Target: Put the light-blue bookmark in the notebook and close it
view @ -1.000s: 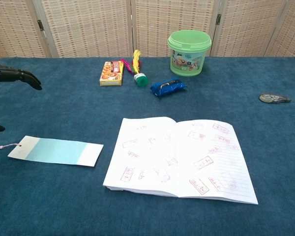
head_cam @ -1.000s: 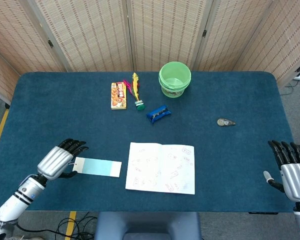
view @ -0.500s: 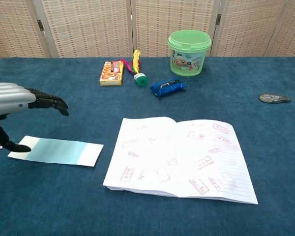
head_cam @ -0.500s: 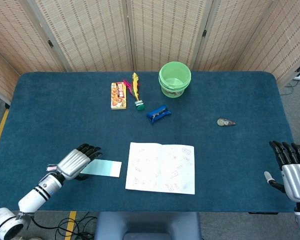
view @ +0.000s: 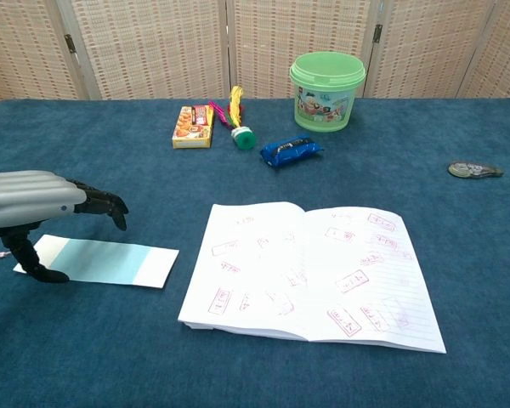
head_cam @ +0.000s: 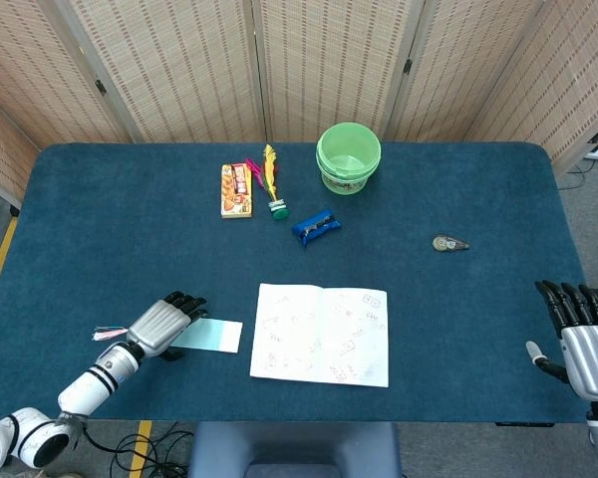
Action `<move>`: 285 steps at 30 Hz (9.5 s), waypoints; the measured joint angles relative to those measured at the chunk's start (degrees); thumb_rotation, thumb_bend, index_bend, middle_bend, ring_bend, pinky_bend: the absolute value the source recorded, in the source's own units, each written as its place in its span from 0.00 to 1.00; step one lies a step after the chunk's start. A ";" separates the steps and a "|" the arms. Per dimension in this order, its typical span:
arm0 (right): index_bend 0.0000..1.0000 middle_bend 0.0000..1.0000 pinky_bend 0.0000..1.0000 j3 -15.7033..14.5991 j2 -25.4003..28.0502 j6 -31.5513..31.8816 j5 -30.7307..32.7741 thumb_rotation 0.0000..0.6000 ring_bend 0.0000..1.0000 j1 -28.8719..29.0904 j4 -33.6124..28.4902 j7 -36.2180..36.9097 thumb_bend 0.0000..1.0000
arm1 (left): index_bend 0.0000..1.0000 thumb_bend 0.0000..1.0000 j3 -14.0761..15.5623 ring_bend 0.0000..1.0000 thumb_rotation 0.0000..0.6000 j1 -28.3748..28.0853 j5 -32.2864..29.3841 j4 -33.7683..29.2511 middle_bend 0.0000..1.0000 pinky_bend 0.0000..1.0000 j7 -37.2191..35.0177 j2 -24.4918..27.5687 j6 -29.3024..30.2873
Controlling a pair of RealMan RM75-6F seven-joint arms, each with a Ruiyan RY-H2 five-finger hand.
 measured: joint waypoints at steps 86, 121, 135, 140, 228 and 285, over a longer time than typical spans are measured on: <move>0.00 0.10 0.09 0.07 0.83 2.21 -0.50 1.00 0.08 -1.50 1.76 2.94 0.21 | 0.36 0.26 0.54 0.15 1.00 -7.22 8.38 -1.77 0.13 0.17 -4.11 0.07 6.35; 0.00 0.10 0.09 -0.02 2.37 2.86 -0.69 1.00 0.08 -2.10 -0.35 1.35 0.21 | 0.37 0.26 -9.41 0.15 1.00 -27.50 1.96 10.37 0.13 0.17 -2.41 -13.86 -5.43; 0.00 0.10 0.09 -0.19 2.23 2.90 -0.62 1.00 0.08 -2.37 -0.02 1.74 0.21 | 0.36 0.26 -4.66 0.13 1.00 -29.78 6.68 13.01 0.13 0.16 -0.87 -20.65 -4.98; 0.00 0.10 0.09 -0.19 2.45 3.57 -0.42 1.00 0.08 -2.90 0.07 2.06 0.21 | 0.35 0.26 -4.45 0.13 1.00 -30.91 6.93 13.54 0.13 0.16 1.20 -22.96 -5.45; 0.13 0.30 0.14 1.12 -11.79 -39.01 -14.08 1.00 0.10 32.91 -3.36 -7.10 0.63 | 0.11 0.26 1.21 0.04 1.00 21.34 -3.73 -12.24 0.03 0.16 -7.92 9.28 42.09; 0.09 0.31 0.11 3.39 -26.31 -49.79 14.26 1.00 0.07 48.98 13.53 -18.71 0.65 | 0.11 0.26 -1.80 0.04 1.00 26.83 -0.98 -9.27 0.03 0.16 -12.92 8.86 38.35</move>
